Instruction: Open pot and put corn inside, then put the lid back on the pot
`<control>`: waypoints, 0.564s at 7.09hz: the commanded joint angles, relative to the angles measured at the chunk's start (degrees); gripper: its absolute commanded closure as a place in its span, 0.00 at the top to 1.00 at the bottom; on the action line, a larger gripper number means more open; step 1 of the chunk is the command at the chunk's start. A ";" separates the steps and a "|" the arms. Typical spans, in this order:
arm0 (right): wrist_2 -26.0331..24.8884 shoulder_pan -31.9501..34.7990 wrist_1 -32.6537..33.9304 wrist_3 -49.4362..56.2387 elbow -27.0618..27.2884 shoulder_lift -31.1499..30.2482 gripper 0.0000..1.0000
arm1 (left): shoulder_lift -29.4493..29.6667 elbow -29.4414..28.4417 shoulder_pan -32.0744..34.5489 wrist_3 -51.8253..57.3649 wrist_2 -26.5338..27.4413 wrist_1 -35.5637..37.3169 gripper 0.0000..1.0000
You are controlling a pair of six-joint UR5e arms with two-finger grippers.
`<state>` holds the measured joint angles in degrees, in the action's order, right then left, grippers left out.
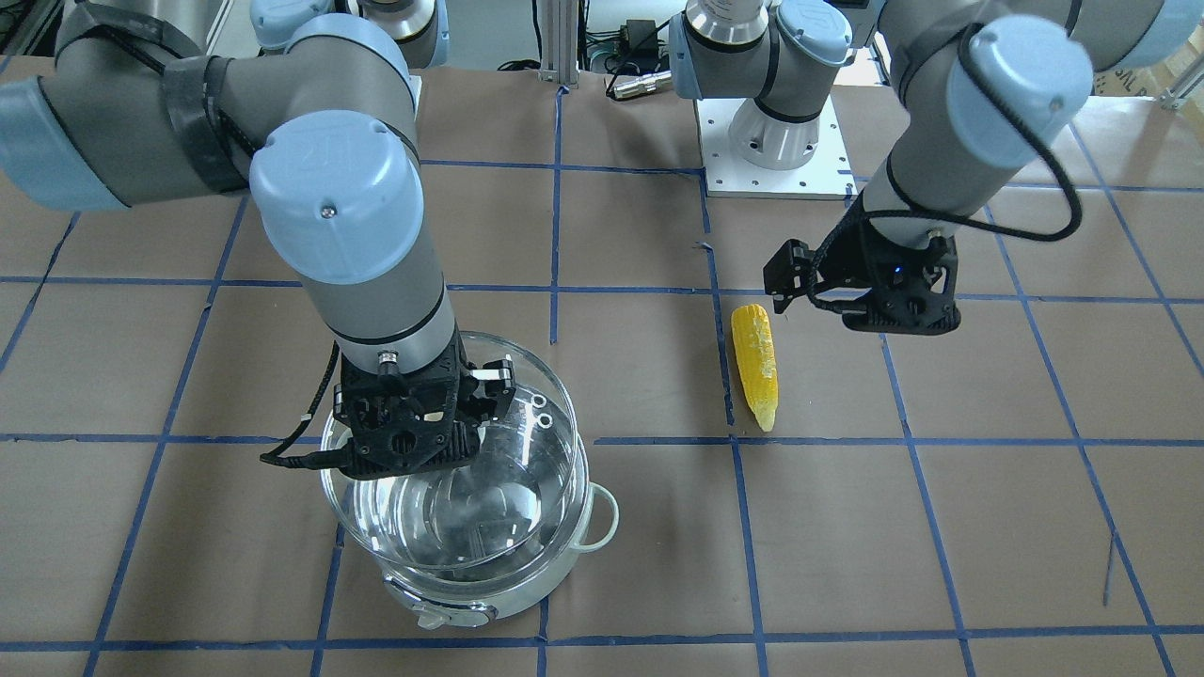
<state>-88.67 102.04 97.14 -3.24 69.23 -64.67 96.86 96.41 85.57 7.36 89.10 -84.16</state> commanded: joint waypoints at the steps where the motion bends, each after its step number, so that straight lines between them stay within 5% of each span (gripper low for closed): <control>1: -0.27 -1.39 -2.65 0.60 -0.42 -2.99 0.38 | 4.55 7.54 -1.79 3.45 0.02 12.12 1.00; 4: 0.08 -6.21 -7.91 4.54 0.20 -9.66 0.38 | 7.01 19.49 -5.69 7.07 -0.07 24.26 1.00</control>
<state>-88.65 98.24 91.64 -0.62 69.20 -71.48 102.74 111.07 79.82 14.47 89.02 -66.22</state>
